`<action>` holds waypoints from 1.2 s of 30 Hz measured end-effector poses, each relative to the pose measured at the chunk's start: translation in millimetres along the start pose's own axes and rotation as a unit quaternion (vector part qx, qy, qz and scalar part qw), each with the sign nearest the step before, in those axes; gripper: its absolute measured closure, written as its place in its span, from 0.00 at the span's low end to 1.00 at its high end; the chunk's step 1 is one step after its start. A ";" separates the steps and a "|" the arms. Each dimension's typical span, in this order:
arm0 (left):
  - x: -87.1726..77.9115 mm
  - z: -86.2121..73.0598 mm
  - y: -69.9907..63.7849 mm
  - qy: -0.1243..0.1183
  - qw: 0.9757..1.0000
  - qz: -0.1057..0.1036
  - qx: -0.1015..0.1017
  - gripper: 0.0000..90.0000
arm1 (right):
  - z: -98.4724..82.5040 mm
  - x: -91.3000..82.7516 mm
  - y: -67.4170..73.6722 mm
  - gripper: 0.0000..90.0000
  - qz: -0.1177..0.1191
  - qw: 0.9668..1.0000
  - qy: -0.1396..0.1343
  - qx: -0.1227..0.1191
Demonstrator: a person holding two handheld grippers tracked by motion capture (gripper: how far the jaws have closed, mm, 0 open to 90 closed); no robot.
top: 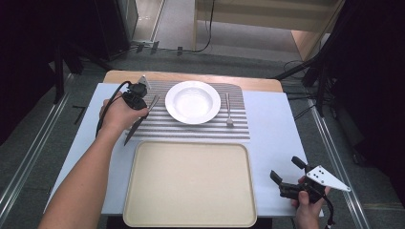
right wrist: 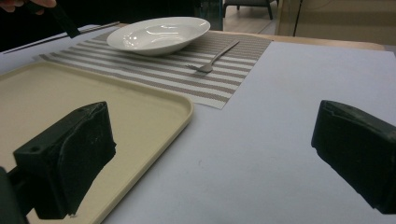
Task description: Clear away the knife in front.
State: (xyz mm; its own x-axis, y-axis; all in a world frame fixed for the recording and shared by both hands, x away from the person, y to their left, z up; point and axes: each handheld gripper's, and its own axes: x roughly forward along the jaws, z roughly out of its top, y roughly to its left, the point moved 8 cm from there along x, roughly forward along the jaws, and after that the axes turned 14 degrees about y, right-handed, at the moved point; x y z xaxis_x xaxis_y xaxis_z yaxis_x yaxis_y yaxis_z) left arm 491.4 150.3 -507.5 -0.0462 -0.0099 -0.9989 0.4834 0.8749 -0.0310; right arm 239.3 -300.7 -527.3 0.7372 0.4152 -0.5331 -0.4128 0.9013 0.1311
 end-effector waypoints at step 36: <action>12.0 -70.6 -45.3 -0.018 0.999 -0.046 0.021 0.89 | 0.6 1.1 1.8 0.00 0.001 1.000 0.001 -0.006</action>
State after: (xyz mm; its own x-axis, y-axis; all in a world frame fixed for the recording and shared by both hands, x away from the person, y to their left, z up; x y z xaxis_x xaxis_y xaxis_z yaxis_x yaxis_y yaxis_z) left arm 407.2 144.7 -515.5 -0.0606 -0.1077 -0.9923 0.5151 0.8482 -0.1235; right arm 239.8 -298.5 -527.2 0.7349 0.4166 -0.5351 -0.4208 0.8989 0.1219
